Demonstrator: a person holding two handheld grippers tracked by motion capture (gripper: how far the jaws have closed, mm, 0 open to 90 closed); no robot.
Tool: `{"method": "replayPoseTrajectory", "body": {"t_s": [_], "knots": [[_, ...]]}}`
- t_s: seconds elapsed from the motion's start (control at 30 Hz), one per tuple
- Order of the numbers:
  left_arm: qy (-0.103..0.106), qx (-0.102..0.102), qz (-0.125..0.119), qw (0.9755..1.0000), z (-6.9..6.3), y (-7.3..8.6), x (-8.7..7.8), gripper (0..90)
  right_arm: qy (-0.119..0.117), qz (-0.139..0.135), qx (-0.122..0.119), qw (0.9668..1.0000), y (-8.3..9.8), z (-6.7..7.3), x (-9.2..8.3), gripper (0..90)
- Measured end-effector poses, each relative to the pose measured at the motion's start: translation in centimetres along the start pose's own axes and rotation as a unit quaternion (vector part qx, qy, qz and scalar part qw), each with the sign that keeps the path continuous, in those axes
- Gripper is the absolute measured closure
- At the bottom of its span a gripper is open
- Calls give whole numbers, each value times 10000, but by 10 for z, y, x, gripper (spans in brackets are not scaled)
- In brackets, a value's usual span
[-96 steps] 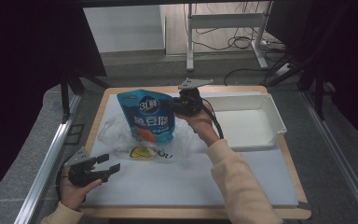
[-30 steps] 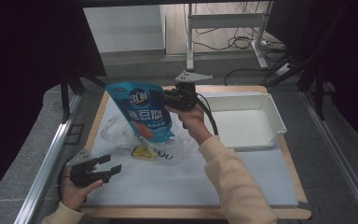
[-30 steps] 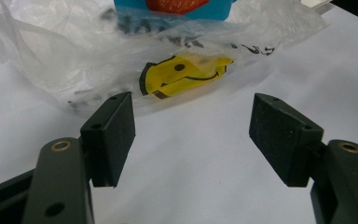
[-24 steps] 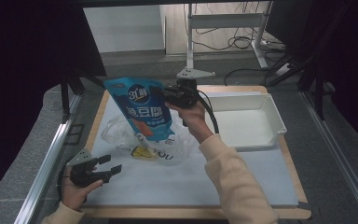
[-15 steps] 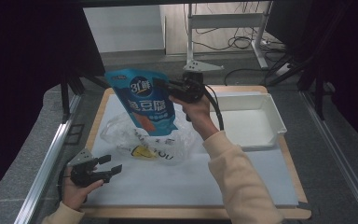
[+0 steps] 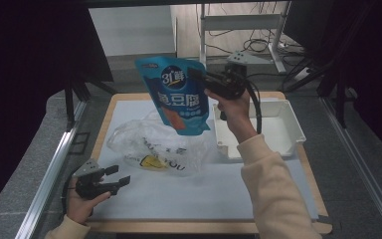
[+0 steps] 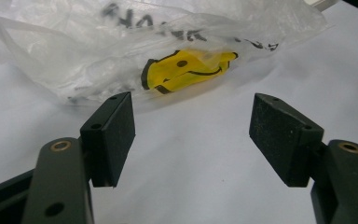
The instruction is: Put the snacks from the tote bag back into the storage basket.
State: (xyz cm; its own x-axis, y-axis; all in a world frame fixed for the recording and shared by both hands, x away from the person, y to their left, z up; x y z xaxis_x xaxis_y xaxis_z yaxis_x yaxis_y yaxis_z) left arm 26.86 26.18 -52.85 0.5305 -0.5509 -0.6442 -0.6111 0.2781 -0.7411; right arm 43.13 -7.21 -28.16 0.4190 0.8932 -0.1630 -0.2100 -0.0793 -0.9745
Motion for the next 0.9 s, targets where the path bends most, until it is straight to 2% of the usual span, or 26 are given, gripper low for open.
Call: {"method": "replayPoseTrajectory", "body": {"t_s": [0.27,0.53,0.9], "knots": [[-4,19,45,10000,-1,0,3,314,252,-107,32,9996,-4,-22,-34,884],[-8,23,61,10000,0,0,3,314,548,-83,52,9984,-3,-46,-63,885],[13,12,62,10000,-1,0,3,315,807,-144,85,9966,-1,-62,-89,884]]}}
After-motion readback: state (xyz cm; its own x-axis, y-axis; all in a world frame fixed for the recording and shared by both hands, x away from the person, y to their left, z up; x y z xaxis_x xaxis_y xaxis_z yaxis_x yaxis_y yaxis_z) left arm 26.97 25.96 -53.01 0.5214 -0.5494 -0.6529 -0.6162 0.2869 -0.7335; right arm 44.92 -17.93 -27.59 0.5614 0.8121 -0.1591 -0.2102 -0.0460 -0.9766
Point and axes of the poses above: each handheld gripper's, and its own axes: x roughly forward along the jaws, y roughly out of its underside, z roughly to its left, the point moved 4 cm from there along x, roughly forward along the jaws, and after that the axes turned 8 degrees about z, right-handed, at the moved point
